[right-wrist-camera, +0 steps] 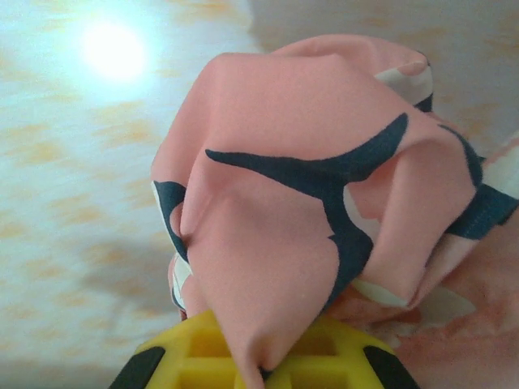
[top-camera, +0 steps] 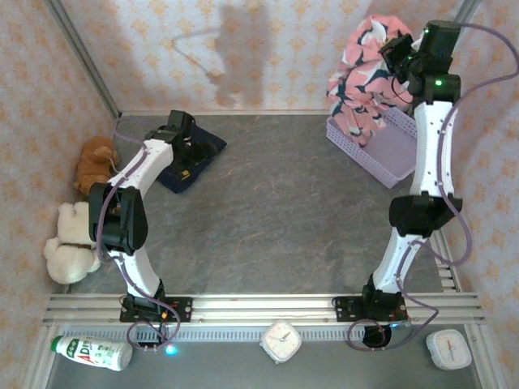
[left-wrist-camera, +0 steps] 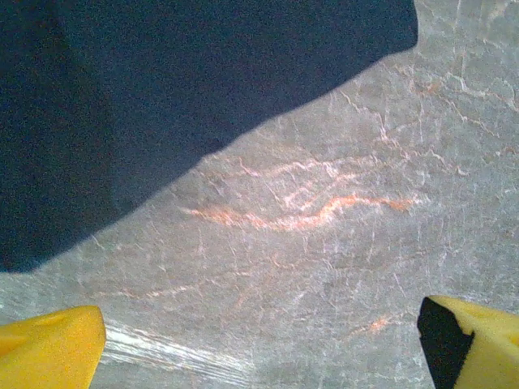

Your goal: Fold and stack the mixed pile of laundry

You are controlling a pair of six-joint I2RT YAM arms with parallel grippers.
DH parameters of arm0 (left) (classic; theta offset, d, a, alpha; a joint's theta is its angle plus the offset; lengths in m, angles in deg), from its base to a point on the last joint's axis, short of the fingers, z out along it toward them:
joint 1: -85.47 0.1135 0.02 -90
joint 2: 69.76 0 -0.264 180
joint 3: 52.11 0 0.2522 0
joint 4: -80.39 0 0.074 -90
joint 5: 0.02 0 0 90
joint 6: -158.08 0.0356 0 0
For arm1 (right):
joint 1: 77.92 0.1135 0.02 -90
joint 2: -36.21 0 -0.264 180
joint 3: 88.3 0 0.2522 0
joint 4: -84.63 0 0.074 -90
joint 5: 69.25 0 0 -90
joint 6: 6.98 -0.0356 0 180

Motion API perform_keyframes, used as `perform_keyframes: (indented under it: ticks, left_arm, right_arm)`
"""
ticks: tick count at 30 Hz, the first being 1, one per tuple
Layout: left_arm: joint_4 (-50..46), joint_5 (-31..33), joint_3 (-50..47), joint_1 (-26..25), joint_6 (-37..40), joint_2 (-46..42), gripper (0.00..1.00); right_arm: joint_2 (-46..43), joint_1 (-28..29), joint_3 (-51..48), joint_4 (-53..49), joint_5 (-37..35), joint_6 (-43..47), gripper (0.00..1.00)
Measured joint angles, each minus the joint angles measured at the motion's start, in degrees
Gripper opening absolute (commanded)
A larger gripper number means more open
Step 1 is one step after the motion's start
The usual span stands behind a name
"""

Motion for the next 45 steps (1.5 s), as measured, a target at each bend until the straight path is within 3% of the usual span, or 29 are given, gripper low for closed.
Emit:
perform_keyframes:
  ticks: [5, 10, 12, 13, 14, 16, 20, 23, 31, 39, 42, 44, 45]
  left_arm:
    - [2.9, 0.9, -3.1, -2.7, -3.5, -4.1, 1.00]
    - [4.7, 2.8, -7.7, -3.6, -6.3, -9.9, 1.00]
    - [4.9, 3.5, -9.1, -3.7, -6.7, -11.5, 1.00]
    - [4.9, 3.6, -9.4, -3.7, -6.9, -11.9, 1.00]
    - [4.9, 3.7, -9.6, -3.8, -6.9, -12.2, 1.00]
    - [5.1, 3.9, -9.6, -4.3, -6.9, -12.2, 1.00]
    - [5.3, 4.1, -9.6, -6.0, -6.9, -12.2, 0.96]
    - [6.4, 4.1, -9.5, -6.8, -7.0, -11.0, 0.94]
    - [8.3, 2.7, -3.8, -7.1, -6.6, 1.6, 0.92]
    - [10.7, -4.2, 6.2, -9.1, -5.8, 15.9, 0.96]
    - [11.4, -7.5, 7.4, -11.9, -6.1, 17.3, 0.88]
    - [12.0, -9.3, 7.5, -14.4, -6.9, 17.3, 0.66]
    - [12.5, -9.9, 7.5, -15.3, -7.5, 17.3, 0.56]
  right_arm:
    - [-8.7, 4.2, -1.7, -0.8, 6.8, 0.6, 0.00]
    - [-21.0, 9.9, -20.8, 1.5, 11.8, 0.0, 0.04]
    - [-25.8, 12.2, -33.2, 3.1, 13.0, -0.6, 0.39]
    - [-27.0, 12.9, -38.4, 3.3, 13.1, -0.5, 0.52]
    - [-27.7, 13.3, -43.9, 3.3, 12.4, -0.2, 0.63]
    - [-27.1, 13.3, -53.1, 1.9, 8.2, 0.9, 0.71]
    - [-24.0, 13.0, -67.6, -3.6, -5.3, 3.0, 0.73]
    - [-24.0, 13.3, -71.8, -6.5, -10.7, 3.2, 0.73]
    - [-25.4, 23.0, -67.3, -3.7, -15.0, 1.9, 0.73]
    - [-15.3, 30.8, -64.6, -2.5, -18.5, 0.3, 0.79]
    - [-13.9, 31.0, -67.4, -2.6, -20.4, -0.7, 0.81]
    - [-13.6, 30.9, -69.3, -2.6, -21.2, -1.2, 0.75]
    - [-13.4, 30.9, -70.0, -2.6, -21.5, -1.5, 0.64]
